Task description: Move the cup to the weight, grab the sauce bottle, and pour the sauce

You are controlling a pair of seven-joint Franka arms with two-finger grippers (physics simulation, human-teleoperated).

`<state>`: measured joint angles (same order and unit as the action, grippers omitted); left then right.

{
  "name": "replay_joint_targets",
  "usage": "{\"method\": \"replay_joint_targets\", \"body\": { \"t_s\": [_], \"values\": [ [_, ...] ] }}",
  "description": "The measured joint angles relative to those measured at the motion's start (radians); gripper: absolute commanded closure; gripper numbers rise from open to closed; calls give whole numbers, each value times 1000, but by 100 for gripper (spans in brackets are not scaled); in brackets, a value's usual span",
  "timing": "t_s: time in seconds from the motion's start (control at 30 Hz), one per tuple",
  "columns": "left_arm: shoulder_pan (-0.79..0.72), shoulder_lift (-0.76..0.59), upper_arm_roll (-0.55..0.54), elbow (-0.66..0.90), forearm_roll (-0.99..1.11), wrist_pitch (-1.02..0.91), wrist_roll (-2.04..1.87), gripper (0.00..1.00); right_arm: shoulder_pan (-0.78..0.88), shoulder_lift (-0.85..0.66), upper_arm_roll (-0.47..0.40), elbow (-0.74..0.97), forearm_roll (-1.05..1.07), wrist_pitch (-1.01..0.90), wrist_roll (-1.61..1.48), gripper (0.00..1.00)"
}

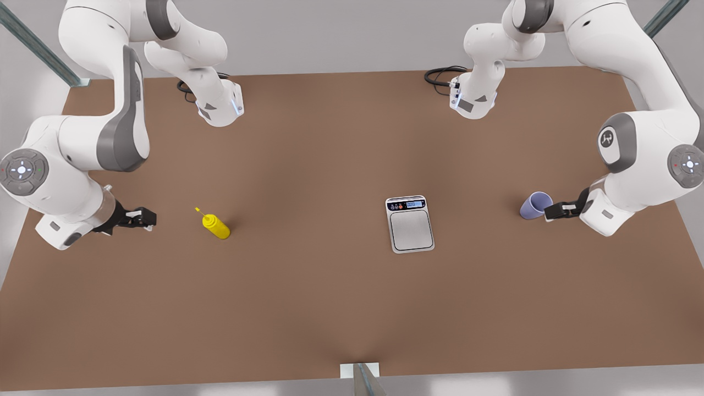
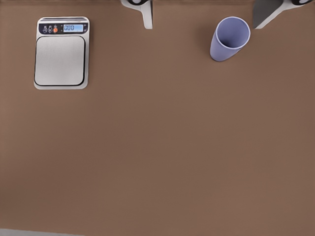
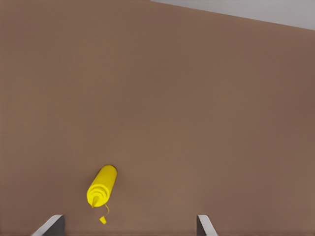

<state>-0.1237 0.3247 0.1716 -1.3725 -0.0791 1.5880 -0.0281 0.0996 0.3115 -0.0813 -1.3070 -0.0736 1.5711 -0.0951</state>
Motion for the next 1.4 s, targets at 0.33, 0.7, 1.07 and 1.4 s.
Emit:
{"method": "replay_joint_targets", "body": {
  "t_s": [0.33,0.7,1.07,1.4],
  "values": [
    [6,1,98,-141,42,79,86,0,-3,2,2,-9,2,4,26,0],
    [4,-90,152,-553,36,448,131,0,-14,-8,3,-82,11,54,-47,0],
    [4,-90,215,-787,-9,723,180,0,-169,-18,2,-287,113,256,-811,0],
    [1,-101,215,-895,-19,840,200,0,-240,-25,0,-411,299,348,-1512,0]
  ]
}}
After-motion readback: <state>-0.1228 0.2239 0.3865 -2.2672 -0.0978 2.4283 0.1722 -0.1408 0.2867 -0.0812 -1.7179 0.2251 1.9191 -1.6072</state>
